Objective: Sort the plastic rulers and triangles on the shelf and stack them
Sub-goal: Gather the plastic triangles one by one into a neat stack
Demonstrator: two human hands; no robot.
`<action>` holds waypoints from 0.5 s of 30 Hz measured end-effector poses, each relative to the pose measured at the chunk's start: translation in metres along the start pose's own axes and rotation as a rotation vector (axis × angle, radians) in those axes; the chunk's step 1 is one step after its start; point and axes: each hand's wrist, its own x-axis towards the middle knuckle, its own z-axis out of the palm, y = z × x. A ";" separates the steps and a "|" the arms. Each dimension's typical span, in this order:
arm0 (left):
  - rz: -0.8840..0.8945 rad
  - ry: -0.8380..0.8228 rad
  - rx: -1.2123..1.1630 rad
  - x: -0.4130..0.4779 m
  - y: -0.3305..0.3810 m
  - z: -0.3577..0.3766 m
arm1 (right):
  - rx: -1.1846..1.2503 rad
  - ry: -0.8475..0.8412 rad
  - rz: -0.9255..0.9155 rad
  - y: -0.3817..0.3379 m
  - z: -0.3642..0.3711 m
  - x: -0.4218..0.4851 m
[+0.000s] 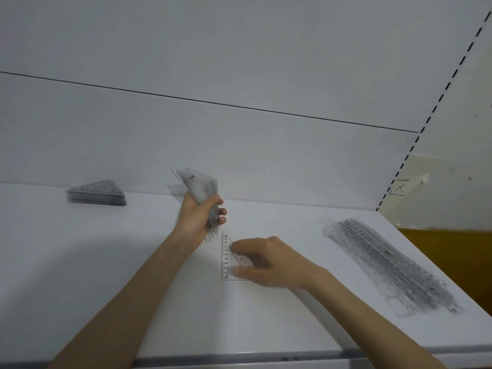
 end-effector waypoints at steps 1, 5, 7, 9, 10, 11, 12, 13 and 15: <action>0.002 -0.014 0.014 0.000 -0.001 -0.001 | -0.038 -0.022 -0.046 -0.003 0.004 -0.009; 0.006 -0.054 0.077 -0.003 -0.006 0.000 | -0.149 -0.024 -0.156 -0.017 0.009 -0.045; -0.002 -0.086 0.106 -0.009 -0.008 0.004 | -0.241 -0.016 -0.228 -0.019 0.012 -0.057; -0.002 -0.135 0.125 -0.016 -0.010 0.010 | -0.321 -0.045 -0.249 -0.016 0.013 -0.064; 0.005 -0.156 0.130 -0.019 -0.009 0.014 | -0.333 -0.062 -0.243 -0.016 0.012 -0.068; 0.017 -0.173 0.136 -0.021 -0.007 0.018 | -0.329 -0.073 -0.237 -0.017 0.010 -0.071; 0.029 -0.184 0.146 -0.022 -0.005 0.021 | -0.321 -0.075 -0.243 -0.018 0.009 -0.075; 0.040 -0.192 0.162 -0.023 -0.002 0.025 | -0.322 -0.072 -0.251 -0.019 0.008 -0.078; 0.057 -0.221 0.198 -0.027 0.003 0.029 | -0.341 -0.047 -0.284 -0.024 0.006 -0.084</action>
